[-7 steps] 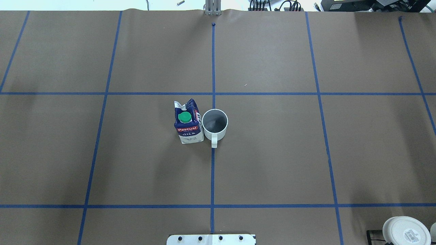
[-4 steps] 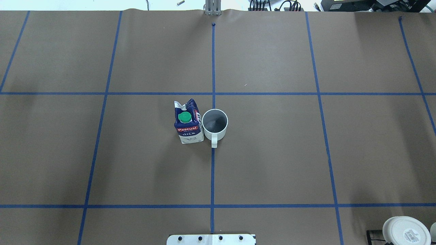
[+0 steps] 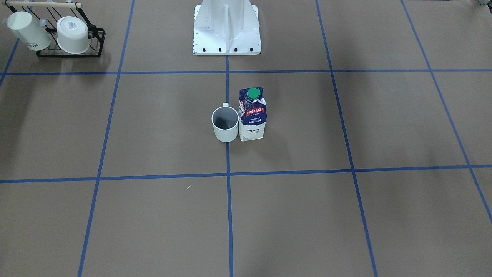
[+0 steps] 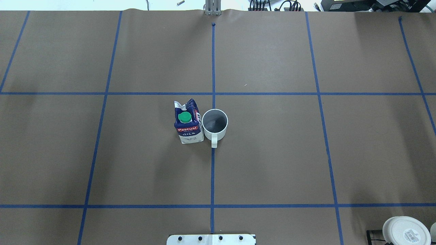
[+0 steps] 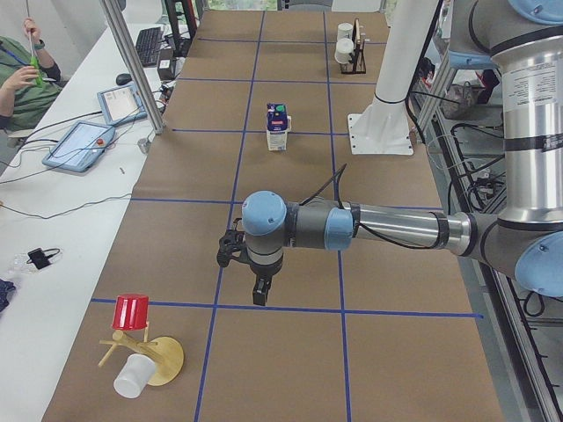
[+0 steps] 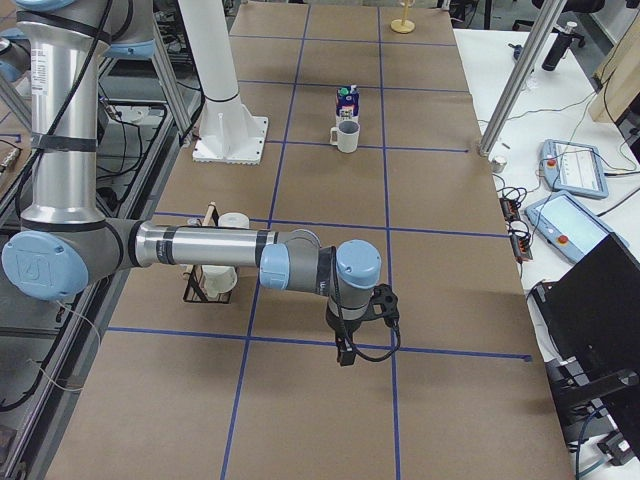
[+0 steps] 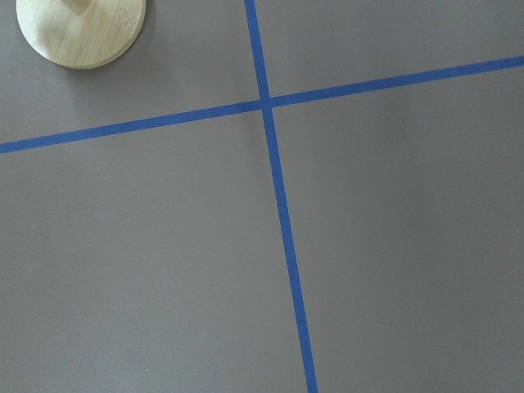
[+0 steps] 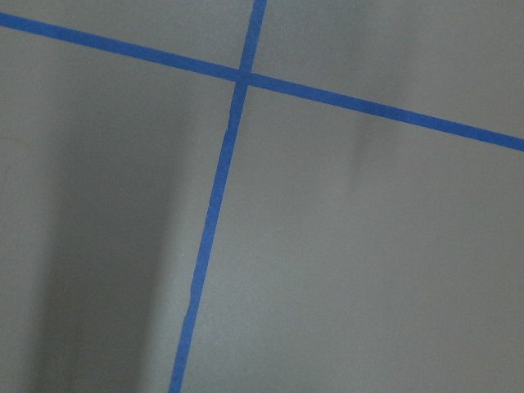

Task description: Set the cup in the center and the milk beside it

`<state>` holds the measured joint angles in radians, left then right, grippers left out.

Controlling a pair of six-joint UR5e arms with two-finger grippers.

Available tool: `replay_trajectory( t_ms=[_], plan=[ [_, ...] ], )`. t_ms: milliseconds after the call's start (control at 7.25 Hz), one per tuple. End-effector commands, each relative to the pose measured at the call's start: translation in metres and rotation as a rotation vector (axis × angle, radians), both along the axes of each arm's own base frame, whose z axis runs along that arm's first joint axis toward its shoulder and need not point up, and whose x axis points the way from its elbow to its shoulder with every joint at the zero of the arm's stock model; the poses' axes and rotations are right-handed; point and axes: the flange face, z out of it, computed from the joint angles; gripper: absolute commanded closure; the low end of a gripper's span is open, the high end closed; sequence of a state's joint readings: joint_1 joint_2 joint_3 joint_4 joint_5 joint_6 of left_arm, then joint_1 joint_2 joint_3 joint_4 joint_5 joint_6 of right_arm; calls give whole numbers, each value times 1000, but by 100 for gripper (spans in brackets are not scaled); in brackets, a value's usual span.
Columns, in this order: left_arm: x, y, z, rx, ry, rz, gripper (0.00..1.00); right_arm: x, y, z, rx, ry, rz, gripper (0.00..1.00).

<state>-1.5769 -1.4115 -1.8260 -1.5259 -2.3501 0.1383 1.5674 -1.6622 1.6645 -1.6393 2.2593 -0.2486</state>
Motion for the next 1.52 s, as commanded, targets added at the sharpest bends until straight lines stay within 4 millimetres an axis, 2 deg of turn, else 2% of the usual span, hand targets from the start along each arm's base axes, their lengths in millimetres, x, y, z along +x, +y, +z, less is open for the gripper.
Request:
replay_trajectory(
  t_ms=[0,276,414,1379],
  plan=[
    [-1,1,1,-1,0,-2,1,4,3,2,-4,1,8,0],
    [-1,2,2,-4,0,-2,1,5,6,-3,11,2,3,0],
    [-1,5,5,-10,0,-2,1,7,14,2,4,5,3,0],
    [-1,10,8,-19,0,-3,1,13,17,3,-9,12,27,0]
  ],
)
